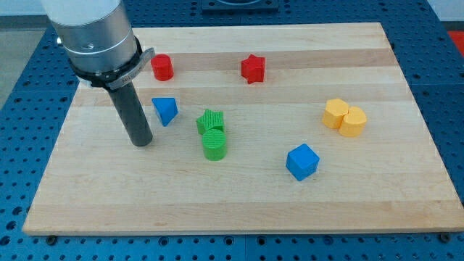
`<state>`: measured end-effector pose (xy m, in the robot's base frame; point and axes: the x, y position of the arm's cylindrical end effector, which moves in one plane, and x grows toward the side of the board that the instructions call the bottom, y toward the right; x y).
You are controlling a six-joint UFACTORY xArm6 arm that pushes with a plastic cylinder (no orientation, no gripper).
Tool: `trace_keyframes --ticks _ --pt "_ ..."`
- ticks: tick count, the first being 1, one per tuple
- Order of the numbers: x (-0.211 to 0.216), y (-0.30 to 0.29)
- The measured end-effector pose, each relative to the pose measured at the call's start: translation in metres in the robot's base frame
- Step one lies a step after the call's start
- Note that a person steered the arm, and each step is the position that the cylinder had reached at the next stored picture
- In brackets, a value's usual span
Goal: Place the blue triangle at the top left side of blue cube
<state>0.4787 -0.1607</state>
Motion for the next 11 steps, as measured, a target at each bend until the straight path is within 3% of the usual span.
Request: trace_keyframes --ticks 4,11 --pt "-0.034 0.0" --pt "-0.035 0.022"
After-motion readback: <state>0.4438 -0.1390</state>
